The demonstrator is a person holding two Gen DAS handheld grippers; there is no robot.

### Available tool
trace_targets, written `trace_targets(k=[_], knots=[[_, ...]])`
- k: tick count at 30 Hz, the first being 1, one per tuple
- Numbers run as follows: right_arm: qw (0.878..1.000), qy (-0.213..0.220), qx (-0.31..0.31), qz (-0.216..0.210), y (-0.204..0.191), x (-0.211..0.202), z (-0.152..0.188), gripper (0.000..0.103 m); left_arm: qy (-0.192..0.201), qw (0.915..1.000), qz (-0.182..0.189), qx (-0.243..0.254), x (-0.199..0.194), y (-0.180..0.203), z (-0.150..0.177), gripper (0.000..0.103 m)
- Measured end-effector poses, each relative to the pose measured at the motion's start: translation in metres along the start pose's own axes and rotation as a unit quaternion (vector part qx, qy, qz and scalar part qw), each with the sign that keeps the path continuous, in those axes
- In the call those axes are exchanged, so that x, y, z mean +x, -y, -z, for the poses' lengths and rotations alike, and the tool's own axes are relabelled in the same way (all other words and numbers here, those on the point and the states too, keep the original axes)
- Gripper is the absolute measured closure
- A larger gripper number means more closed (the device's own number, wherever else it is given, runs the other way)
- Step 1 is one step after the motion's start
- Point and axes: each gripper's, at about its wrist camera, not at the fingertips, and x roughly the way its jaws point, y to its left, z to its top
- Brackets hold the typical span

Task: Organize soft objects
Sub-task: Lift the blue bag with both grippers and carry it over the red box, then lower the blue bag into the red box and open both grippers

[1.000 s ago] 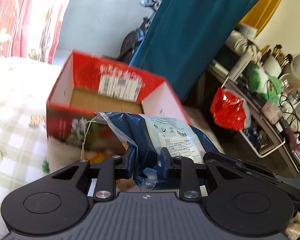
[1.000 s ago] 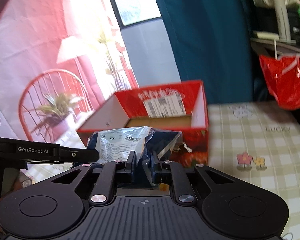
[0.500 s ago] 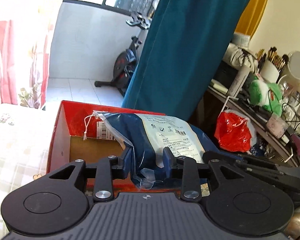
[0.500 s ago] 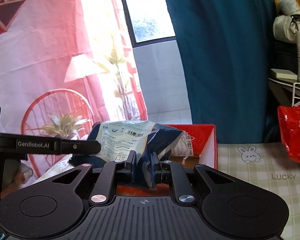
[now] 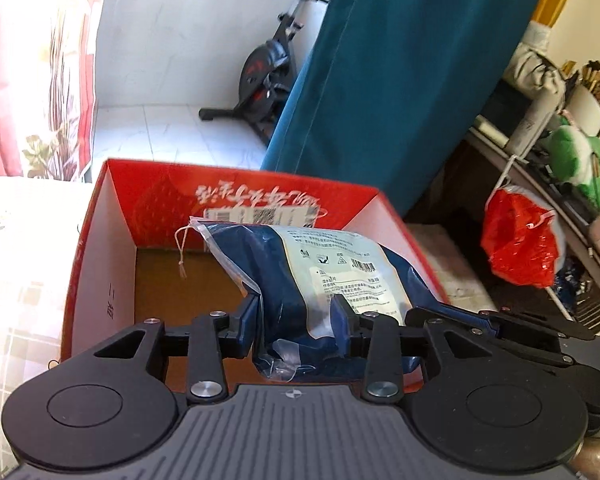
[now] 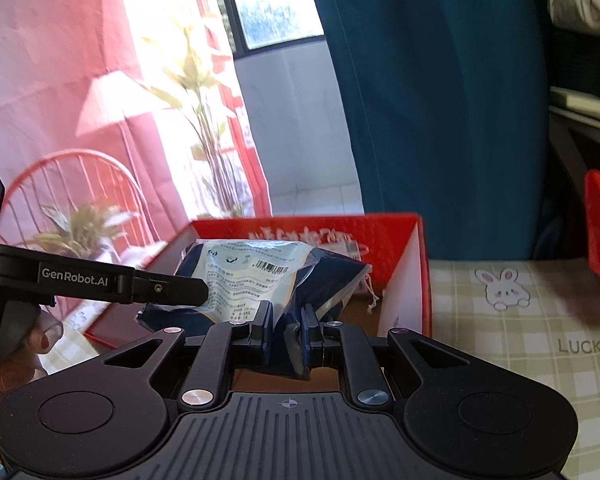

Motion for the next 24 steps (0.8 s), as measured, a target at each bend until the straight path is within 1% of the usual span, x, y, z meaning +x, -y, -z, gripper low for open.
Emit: trace_targets(k=[4,9,10,12,13,14,15,17,20,24], knots=[[1.000,-0.013,0.002,0.003,0.002,0.016,0.003,0.090,-0.008,0.9999,-0.005,0.007,0.008,-0.004,0.000,0.063],[1.000,-0.018,0.005,0.010,0.005,0.025,0.006,0.090,-0.008,0.9997,-0.010,0.019,0.015,-0.004,0.000,0.062],[1.000,-0.019,0.005,0.013,0.005,0.027,0.006,0.090,-0.009,0.9996,-0.013,0.025,0.018,-0.003,0.000,0.060],[1.000,-0.023,0.003,0.020,0.006,0.030,0.007,0.089,-0.019,0.9988,-0.024,0.040,0.025,-0.002,0.001,0.052],[0.999,-0.027,0.001,0.026,0.007,0.032,0.008,0.087,-0.023,0.9982,-0.031,0.046,0.027,-0.002,0.002,0.049],[0.999,-0.029,-0.001,0.032,0.007,0.033,0.008,0.084,-0.026,0.9977,-0.038,0.050,0.027,-0.002,0.003,0.048],[0.999,-0.030,-0.003,0.036,0.006,0.032,0.008,0.084,-0.028,0.9974,-0.043,0.051,0.027,-0.004,0.004,0.047],[0.999,-0.028,-0.006,0.036,0.007,0.028,0.009,0.080,-0.028,0.9974,-0.047,0.046,0.024,-0.008,0.005,0.046],[0.999,-0.025,-0.009,0.037,0.004,0.020,0.008,0.080,-0.020,0.9978,-0.048,0.042,0.011,-0.010,0.005,0.046],[0.999,-0.016,-0.019,0.031,-0.008,0.003,0.007,0.080,-0.002,0.9965,-0.061,0.058,-0.014,-0.006,0.010,0.046]])
